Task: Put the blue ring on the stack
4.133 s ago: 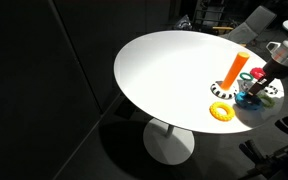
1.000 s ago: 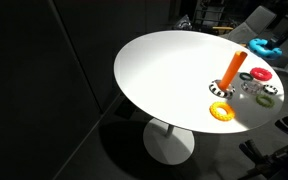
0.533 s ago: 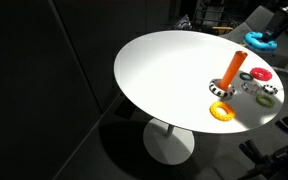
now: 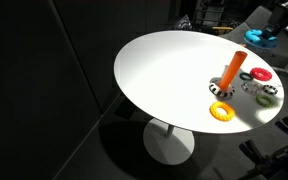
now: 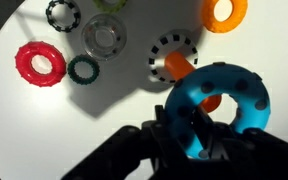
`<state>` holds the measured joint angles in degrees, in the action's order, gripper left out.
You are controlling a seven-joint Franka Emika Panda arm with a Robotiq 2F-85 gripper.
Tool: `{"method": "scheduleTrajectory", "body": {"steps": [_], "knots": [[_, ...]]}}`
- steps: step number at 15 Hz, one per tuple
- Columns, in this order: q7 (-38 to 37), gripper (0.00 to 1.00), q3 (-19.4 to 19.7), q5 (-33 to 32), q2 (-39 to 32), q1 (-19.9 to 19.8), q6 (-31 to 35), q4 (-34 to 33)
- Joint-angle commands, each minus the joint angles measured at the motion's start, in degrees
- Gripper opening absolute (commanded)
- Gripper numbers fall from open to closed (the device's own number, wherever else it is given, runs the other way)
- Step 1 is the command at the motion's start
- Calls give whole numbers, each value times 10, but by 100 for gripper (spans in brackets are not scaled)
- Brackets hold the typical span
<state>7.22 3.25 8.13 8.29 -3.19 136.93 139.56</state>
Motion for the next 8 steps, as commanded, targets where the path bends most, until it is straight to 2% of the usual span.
{"method": "scheduleTrajectory", "body": {"steps": [1,8], "knots": [[-15,11,3,-16,-36,0,-27,-46],[-19,11,-4,-20,-80,4,-33,-75]]}}
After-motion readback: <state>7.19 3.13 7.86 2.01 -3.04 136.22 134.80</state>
